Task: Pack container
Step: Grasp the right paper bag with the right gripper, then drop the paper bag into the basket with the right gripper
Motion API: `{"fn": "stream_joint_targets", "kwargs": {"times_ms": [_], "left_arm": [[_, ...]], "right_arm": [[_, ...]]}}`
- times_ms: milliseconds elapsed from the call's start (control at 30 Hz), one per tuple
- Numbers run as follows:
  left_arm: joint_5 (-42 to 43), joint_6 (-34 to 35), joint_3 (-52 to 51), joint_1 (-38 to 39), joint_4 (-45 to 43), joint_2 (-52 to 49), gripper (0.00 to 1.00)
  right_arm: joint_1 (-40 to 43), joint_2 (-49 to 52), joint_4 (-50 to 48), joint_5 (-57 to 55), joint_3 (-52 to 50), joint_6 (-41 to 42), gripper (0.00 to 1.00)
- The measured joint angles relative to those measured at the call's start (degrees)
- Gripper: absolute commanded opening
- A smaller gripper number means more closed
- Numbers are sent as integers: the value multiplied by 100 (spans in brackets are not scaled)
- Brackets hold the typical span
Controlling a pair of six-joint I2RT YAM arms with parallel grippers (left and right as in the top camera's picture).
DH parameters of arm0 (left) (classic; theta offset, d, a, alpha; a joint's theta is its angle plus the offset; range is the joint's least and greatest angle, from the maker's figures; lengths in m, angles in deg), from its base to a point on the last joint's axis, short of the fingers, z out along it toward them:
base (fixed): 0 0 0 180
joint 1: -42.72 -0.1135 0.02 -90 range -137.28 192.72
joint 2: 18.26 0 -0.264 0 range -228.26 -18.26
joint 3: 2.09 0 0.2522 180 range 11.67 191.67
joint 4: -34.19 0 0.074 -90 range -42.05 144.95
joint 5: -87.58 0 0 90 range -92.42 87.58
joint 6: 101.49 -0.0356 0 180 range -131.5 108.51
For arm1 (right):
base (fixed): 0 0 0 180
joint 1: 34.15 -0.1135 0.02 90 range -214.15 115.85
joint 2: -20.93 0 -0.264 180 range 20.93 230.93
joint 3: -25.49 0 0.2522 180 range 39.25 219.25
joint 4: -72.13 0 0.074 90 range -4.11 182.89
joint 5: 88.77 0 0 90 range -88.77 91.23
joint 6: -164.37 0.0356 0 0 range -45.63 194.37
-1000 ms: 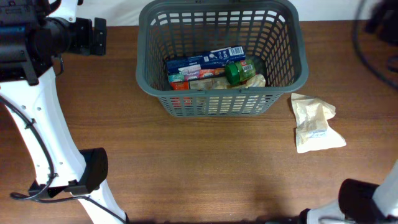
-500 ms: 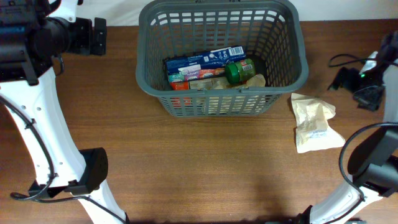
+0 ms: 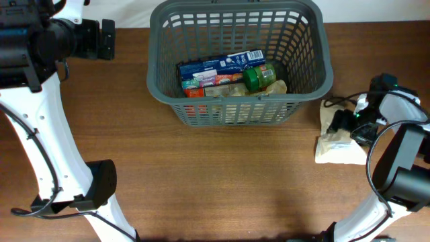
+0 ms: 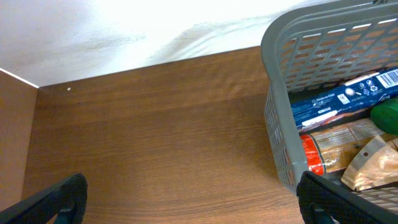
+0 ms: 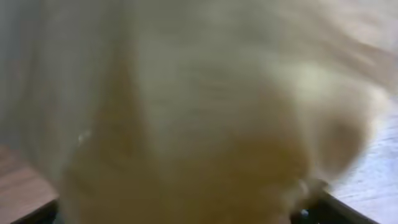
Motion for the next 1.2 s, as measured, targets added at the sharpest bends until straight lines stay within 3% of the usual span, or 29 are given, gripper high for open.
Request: {"fn": "stream_joint_targets", "kwargs": {"times_ms": [100, 233, 333, 467, 700, 767, 1000, 1133, 1200], "left_arm": [[0, 0, 0, 0, 0, 0, 99], [0, 0, 0, 0, 0, 0, 99], [0, 0, 0, 0, 2, 0, 99], [0, -2, 0, 0, 4, 0, 99], [0, 0, 0, 0, 0, 0, 99], [0, 0, 0, 0, 0, 0, 99], [0, 0, 0, 0, 0, 0, 99], [0, 0, 0, 0, 0, 0, 99], [0, 0, 0, 0, 0, 0, 99]], "right_arm": [[0, 0, -81, 33, -28, -7, 38], [11, -11, -39, 105, 2, 232, 21], [70, -37, 437, 118, 378, 542, 19], [192, -326, 1209, 96, 1733, 774, 19], [-186, -1427, 1856, 850, 5569, 809, 16], [-498, -1665, 1834, 1029, 6035, 815, 15], [-2393, -1718, 1659, 1263, 6450, 813, 7], [-3338, -975, 1373, 1108, 6426, 831, 8], [-3803, -378, 1191, 925, 6391, 975, 14]]}}
